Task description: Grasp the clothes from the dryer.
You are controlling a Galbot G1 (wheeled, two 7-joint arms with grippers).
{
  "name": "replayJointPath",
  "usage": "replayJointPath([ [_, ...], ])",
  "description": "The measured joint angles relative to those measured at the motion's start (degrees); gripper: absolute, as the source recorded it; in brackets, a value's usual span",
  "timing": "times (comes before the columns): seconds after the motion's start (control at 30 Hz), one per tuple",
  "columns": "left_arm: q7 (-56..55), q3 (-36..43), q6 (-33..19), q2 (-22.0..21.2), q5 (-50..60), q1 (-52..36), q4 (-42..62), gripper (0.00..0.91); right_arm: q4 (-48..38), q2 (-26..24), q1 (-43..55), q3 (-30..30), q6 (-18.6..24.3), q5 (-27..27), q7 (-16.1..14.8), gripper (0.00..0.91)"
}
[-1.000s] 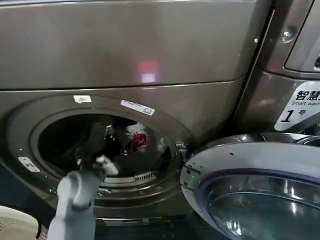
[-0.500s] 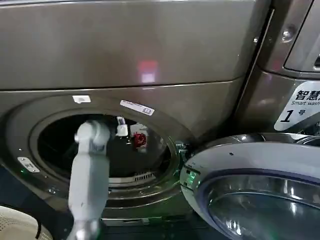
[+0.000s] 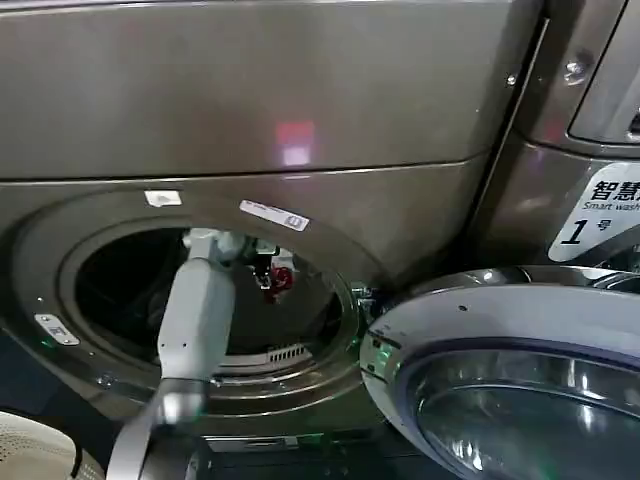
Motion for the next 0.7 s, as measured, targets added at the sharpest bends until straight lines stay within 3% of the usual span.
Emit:
replayJointPath([
  [0.37,0.0,-1.7,0.2,0.2,1.2,-3.2,6.6,0.907,-0.2,-0.6,1.1,-1.3,0.0,0.0,-0.7,0.907],
  [0.7,-0.1,2.2,1.1,1.3,-1.6,-6.7,15.7,0.907,-0.2,-0.5,0.8,-1.2,0.1,0.0,-1.0,0.907],
])
